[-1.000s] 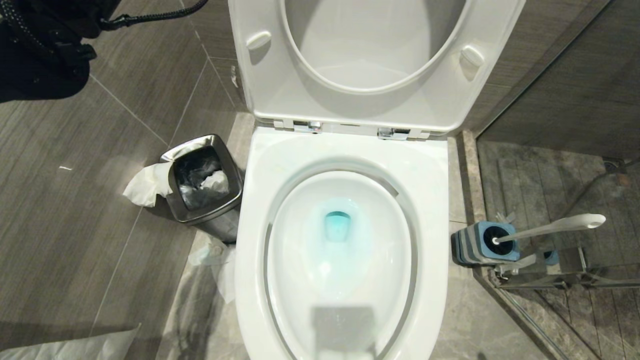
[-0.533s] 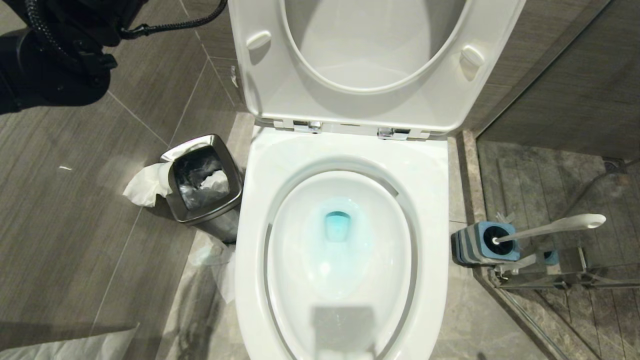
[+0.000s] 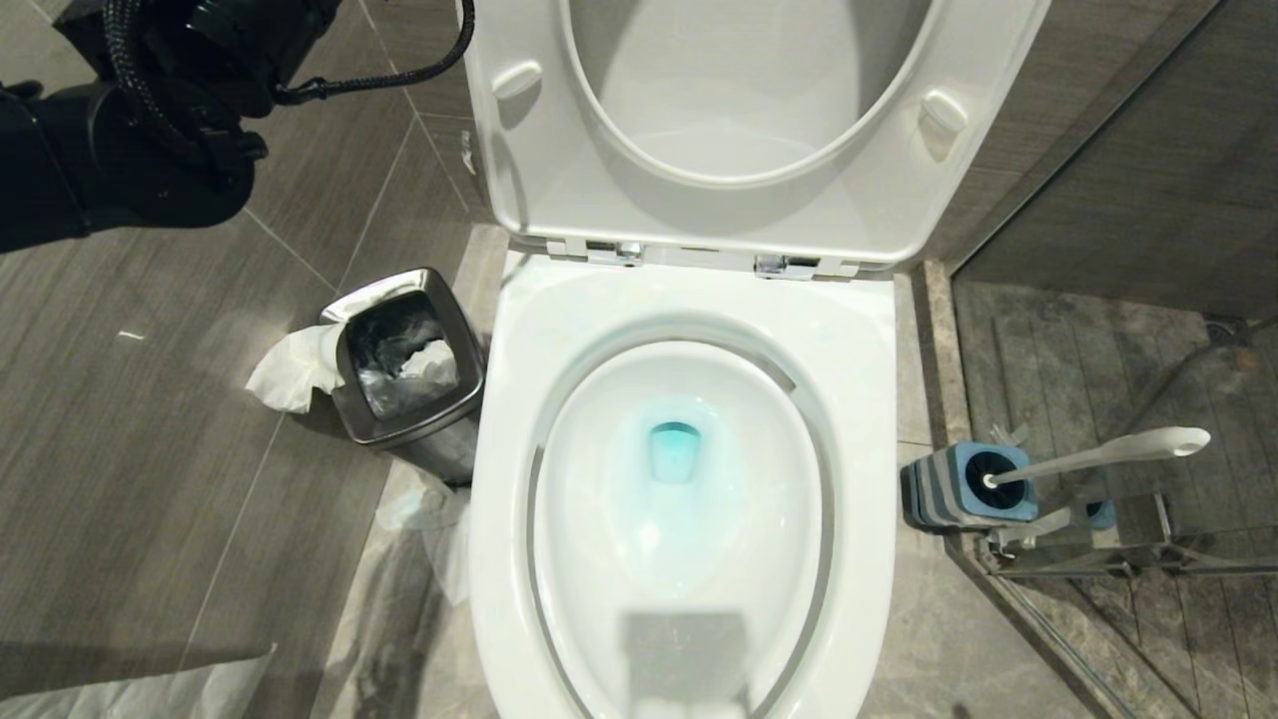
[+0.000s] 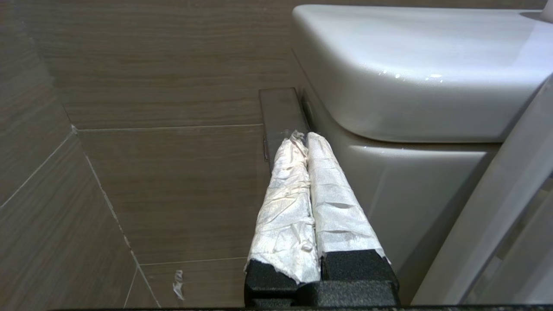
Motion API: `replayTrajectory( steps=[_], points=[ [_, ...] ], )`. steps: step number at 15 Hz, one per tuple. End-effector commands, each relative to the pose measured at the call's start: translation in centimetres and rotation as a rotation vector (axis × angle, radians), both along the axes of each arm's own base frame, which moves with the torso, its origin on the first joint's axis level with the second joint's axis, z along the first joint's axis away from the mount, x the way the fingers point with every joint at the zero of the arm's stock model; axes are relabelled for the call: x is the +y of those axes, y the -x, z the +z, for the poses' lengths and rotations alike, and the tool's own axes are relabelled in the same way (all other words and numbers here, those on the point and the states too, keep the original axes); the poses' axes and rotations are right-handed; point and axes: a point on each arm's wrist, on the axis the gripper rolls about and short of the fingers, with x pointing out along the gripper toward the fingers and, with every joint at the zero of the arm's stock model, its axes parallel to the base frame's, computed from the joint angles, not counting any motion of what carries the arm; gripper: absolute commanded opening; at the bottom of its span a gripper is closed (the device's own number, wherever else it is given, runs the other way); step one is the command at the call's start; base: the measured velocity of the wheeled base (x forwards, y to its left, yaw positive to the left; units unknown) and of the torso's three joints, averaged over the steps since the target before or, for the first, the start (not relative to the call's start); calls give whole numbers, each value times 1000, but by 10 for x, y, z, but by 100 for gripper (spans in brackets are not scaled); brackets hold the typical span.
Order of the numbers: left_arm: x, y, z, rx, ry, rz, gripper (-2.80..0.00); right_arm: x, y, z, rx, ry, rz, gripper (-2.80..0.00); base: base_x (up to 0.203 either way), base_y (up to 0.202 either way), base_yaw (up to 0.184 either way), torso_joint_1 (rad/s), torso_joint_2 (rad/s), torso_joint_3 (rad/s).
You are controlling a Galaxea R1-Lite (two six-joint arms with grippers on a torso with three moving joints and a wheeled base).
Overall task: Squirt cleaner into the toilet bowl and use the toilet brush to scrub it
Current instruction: Flush the toilet
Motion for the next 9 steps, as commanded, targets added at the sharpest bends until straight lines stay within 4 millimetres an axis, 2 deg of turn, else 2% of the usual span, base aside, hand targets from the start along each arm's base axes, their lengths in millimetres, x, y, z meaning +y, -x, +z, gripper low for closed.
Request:
replayTrajectory(
  steps=[1, 9],
  points=[
    [-1, -5, -4, 7, -4, 1, -280, 0, 0, 0, 0, 0, 1, -280, 0, 0, 0, 0, 0, 0],
    [-5, -18, -15, 41, -15, 3, -280, 0, 0, 0, 0, 0, 1, -280, 0, 0, 0, 0, 0, 0]
  ],
)
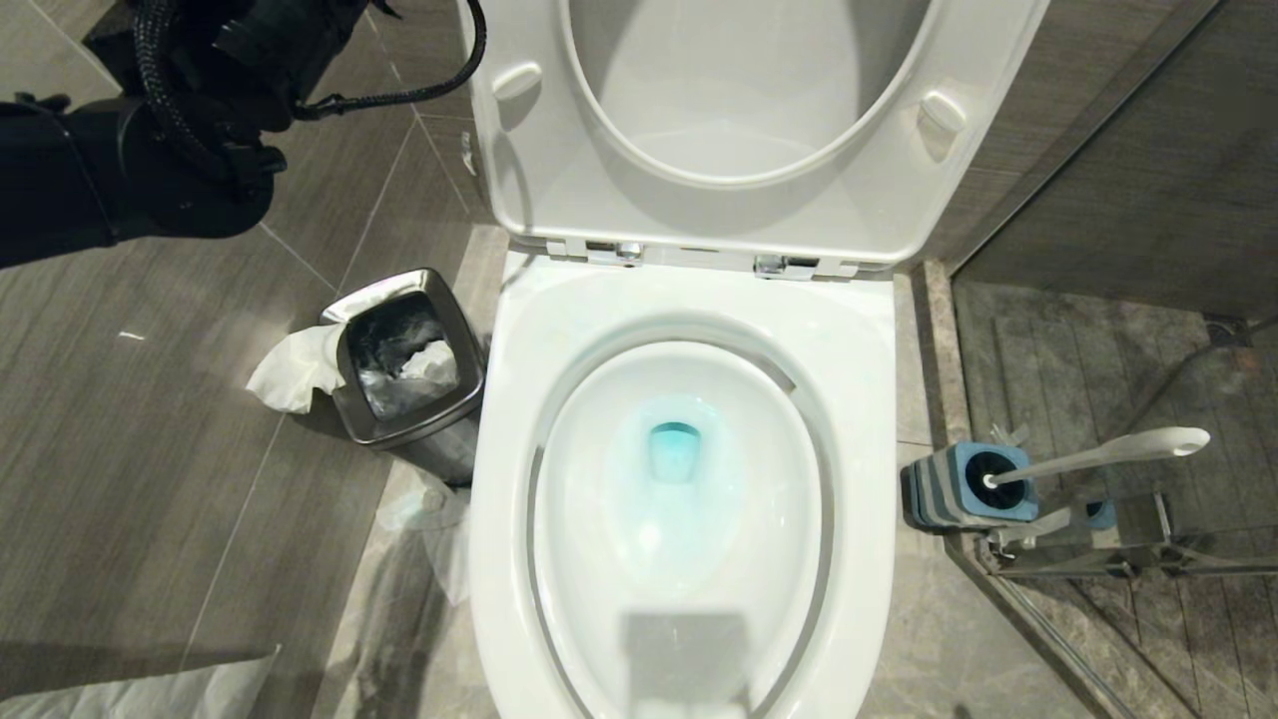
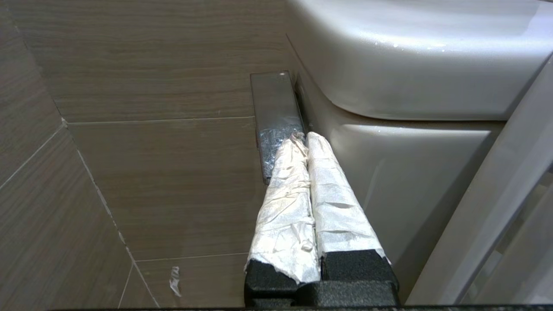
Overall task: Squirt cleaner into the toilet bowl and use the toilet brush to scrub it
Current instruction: Flush the toilet
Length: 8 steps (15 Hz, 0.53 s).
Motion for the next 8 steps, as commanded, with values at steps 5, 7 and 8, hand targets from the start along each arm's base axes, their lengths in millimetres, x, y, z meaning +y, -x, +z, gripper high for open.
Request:
replayTrajectory(
  steps=[5, 7, 8],
  points=[
    [-6, -21, -20, 51, -17, 3, -280, 0, 0, 0, 0, 0, 0, -280, 0, 0, 0, 0, 0, 0],
    [-8, -26, -25, 62, -19, 2, -280, 0, 0, 0, 0, 0, 1, -280, 0, 0, 0, 0, 0, 0],
    [-8, -28, -27, 67, -21, 3, -280, 0, 0, 0, 2, 0, 2, -280, 0, 0, 0, 0, 0, 0]
  ],
)
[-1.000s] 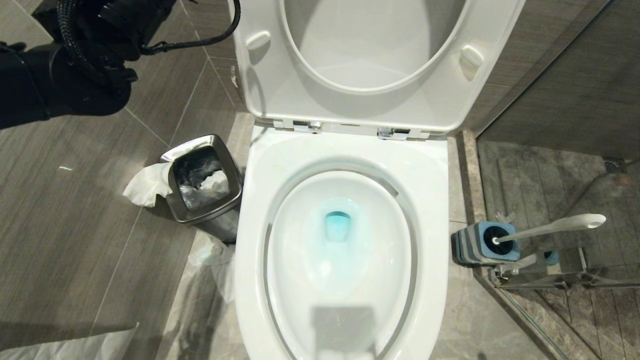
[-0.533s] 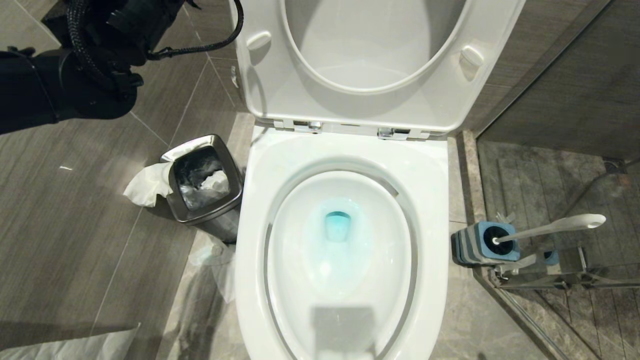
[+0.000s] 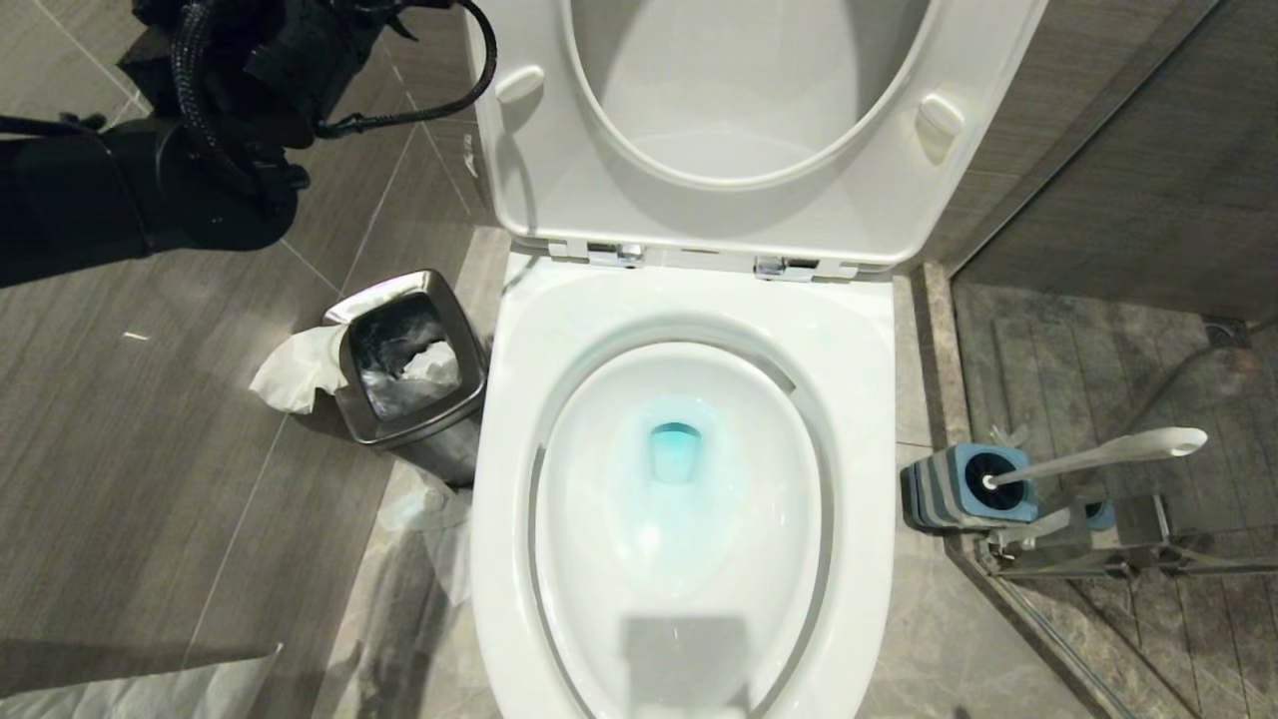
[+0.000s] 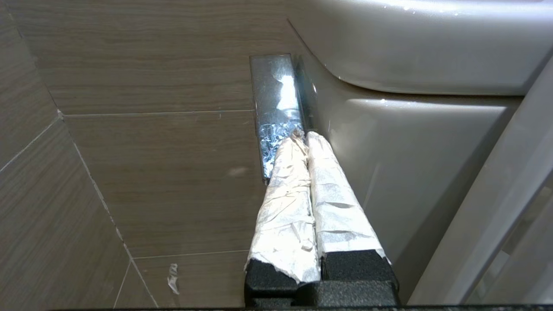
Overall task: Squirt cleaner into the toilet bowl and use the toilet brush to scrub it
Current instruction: Flush the toilet
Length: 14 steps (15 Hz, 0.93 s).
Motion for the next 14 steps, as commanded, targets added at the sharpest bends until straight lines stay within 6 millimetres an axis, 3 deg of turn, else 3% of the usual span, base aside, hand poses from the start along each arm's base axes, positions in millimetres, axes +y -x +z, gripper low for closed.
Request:
replayTrajectory(
  steps=[1, 14],
  points=[
    [-3, -11, -11, 29, -10, 2, -280, 0, 0, 0, 0, 0, 0, -280, 0, 0, 0, 0, 0, 0],
    [-4, -20, -20, 49, -12, 4, -280, 0, 0, 0, -1, 0, 0, -280, 0, 0, 0, 0, 0, 0]
  ],
)
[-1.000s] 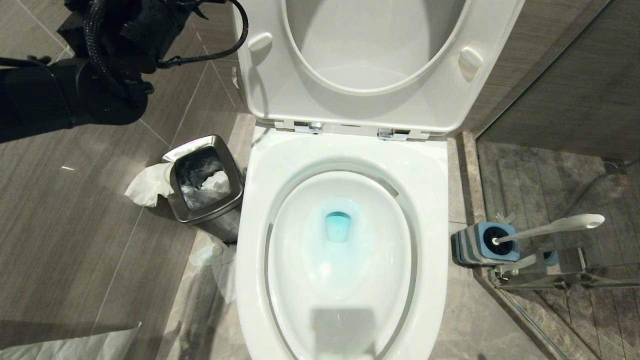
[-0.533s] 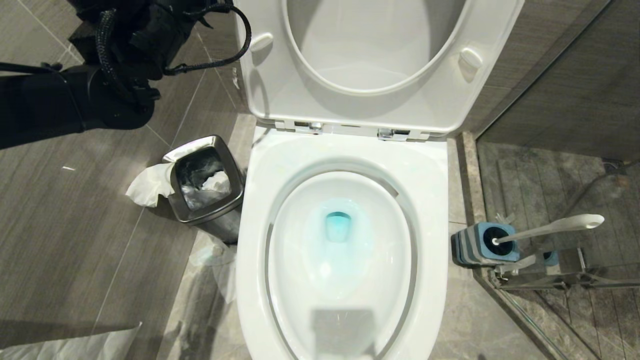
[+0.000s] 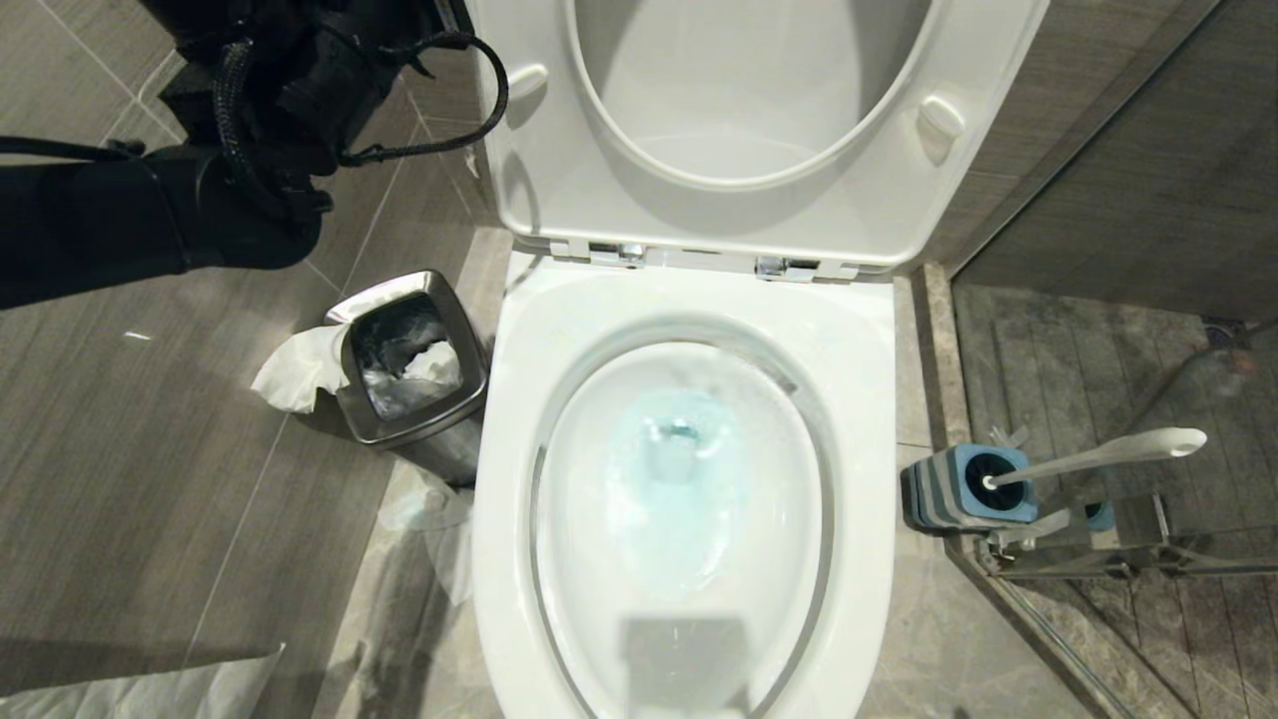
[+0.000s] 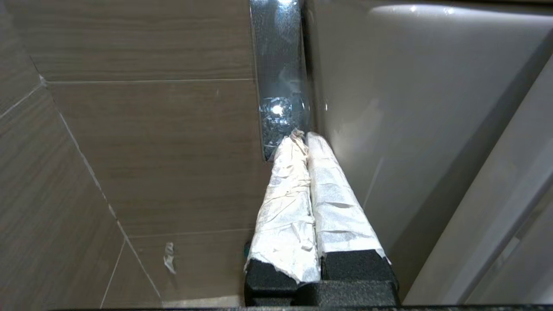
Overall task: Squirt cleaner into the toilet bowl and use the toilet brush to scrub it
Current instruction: Flush the toilet
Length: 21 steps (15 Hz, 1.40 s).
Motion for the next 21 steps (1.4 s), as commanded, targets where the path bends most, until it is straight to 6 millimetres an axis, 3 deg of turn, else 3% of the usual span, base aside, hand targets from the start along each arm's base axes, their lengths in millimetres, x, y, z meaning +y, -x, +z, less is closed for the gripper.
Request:
replayTrajectory(
  steps=[1, 21],
  points=[
    [-1, -2, -2, 1, -1, 0, -280, 0, 0, 0, 0, 0, 0, -280, 0, 0, 0, 0, 0, 0],
    [1, 4, 4, -15, 0, 5, -280, 0, 0, 0, 0, 0, 2, -280, 0, 0, 0, 0, 0, 0]
  ],
)
